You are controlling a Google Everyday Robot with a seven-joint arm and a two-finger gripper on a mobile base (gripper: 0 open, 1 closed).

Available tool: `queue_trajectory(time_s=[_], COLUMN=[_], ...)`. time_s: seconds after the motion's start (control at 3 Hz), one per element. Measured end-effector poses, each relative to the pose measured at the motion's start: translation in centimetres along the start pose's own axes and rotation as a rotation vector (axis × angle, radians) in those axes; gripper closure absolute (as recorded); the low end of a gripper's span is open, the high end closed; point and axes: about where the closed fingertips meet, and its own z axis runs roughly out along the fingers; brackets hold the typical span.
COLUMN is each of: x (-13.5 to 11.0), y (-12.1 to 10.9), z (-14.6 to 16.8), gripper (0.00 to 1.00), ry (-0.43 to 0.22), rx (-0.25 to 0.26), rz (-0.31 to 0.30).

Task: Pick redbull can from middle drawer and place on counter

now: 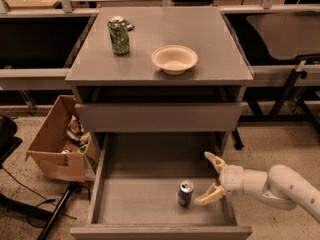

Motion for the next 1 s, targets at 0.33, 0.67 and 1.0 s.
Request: queue_trajectory(time_s=[0.33, 0.67, 1.0], x=[3.0, 5.3, 6.4], y=[-1.0, -1.5, -1.0], z=[2.1, 4.6, 6.1], gripper=[0.0, 0.0, 0.0], ry=[-0.024, -0.018, -0.026], rx=[-0.034, -0.083, -0.099], rz=[-0.034, -0.056, -0.073])
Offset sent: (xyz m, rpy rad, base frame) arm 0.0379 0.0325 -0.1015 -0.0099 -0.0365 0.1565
